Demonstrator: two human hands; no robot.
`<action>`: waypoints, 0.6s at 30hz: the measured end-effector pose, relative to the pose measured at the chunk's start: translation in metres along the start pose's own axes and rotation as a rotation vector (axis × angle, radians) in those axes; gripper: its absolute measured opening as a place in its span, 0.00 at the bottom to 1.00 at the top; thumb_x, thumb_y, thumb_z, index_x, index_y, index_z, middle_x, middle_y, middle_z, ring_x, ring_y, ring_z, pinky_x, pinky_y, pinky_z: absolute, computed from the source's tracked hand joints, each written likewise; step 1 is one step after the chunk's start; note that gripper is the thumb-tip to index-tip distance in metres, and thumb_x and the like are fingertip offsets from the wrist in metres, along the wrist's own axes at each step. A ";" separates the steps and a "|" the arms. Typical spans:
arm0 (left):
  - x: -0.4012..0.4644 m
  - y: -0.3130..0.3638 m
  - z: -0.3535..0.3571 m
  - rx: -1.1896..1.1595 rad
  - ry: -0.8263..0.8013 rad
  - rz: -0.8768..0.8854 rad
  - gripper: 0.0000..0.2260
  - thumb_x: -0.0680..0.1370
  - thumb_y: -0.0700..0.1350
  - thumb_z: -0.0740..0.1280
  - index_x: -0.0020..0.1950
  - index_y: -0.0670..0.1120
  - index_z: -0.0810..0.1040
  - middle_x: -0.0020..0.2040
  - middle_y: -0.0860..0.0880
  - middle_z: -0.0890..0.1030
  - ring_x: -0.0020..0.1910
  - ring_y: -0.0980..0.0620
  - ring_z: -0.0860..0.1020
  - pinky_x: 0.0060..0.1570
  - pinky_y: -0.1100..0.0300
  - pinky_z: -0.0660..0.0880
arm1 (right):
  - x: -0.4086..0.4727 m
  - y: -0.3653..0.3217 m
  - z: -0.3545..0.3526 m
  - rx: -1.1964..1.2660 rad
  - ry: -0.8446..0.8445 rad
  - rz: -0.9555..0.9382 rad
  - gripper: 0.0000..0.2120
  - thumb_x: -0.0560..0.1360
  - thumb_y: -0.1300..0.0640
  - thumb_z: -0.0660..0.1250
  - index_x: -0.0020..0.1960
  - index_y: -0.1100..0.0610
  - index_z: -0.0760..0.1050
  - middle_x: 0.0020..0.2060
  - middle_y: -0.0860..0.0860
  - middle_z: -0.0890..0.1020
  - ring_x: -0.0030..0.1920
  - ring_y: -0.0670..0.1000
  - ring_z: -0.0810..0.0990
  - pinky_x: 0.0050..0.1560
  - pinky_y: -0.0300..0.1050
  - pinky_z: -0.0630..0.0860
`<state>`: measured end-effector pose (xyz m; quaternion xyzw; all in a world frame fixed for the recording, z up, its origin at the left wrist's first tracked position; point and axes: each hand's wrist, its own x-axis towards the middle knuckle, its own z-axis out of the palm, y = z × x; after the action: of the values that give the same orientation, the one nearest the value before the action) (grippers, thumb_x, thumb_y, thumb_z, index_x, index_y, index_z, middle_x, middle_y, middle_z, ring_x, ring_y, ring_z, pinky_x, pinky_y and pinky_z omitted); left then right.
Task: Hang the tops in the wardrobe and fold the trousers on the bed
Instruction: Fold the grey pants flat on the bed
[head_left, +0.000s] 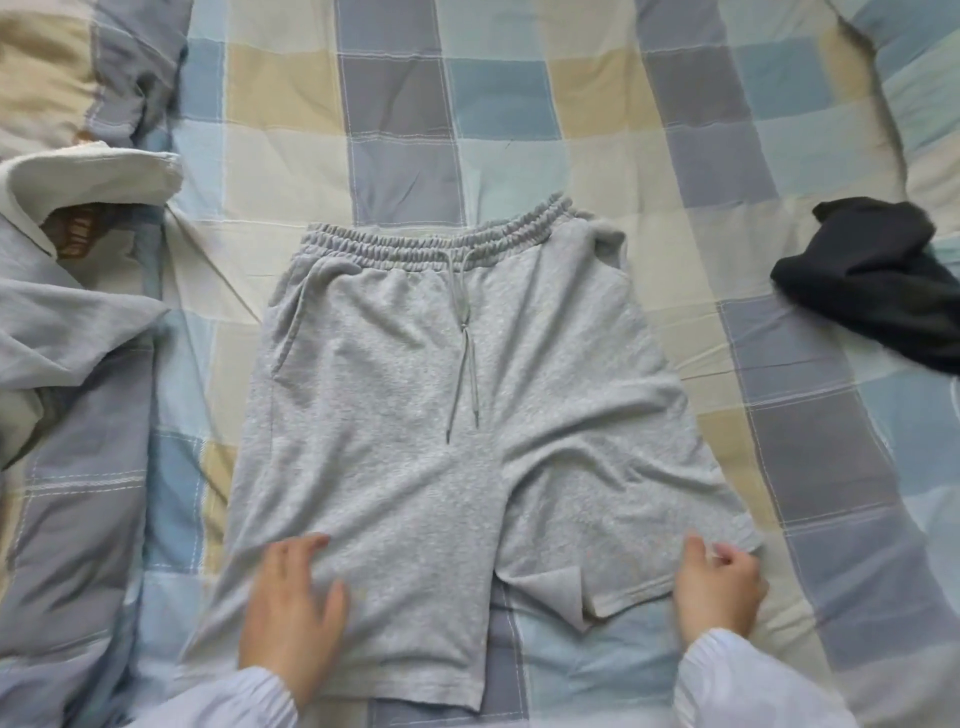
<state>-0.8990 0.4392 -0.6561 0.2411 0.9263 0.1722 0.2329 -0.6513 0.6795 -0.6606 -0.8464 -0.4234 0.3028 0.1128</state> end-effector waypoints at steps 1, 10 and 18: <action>0.000 0.024 0.013 -0.041 -0.017 0.130 0.18 0.66 0.50 0.60 0.54 0.46 0.75 0.49 0.48 0.74 0.48 0.46 0.77 0.48 0.53 0.75 | 0.024 -0.001 -0.006 0.089 0.019 0.130 0.21 0.74 0.50 0.67 0.60 0.64 0.72 0.60 0.63 0.74 0.60 0.62 0.73 0.62 0.53 0.68; -0.046 0.157 0.153 0.385 -0.422 0.751 0.20 0.58 0.61 0.55 0.42 0.55 0.75 0.39 0.55 0.79 0.39 0.52 0.74 0.37 0.57 0.71 | 0.112 0.019 -0.020 0.098 -0.319 0.290 0.20 0.75 0.53 0.68 0.60 0.66 0.74 0.53 0.58 0.80 0.54 0.59 0.78 0.59 0.51 0.72; -0.058 0.162 0.143 0.270 -0.492 0.516 0.10 0.63 0.40 0.54 0.38 0.46 0.74 0.30 0.47 0.76 0.26 0.50 0.78 0.22 0.61 0.73 | 0.087 0.016 -0.055 0.068 -0.233 0.182 0.14 0.73 0.54 0.69 0.53 0.64 0.76 0.51 0.61 0.79 0.49 0.58 0.76 0.54 0.52 0.72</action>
<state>-0.7213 0.5723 -0.6853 0.5292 0.7657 0.0384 0.3635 -0.5677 0.7414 -0.6602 -0.8360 -0.3447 0.4221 0.0638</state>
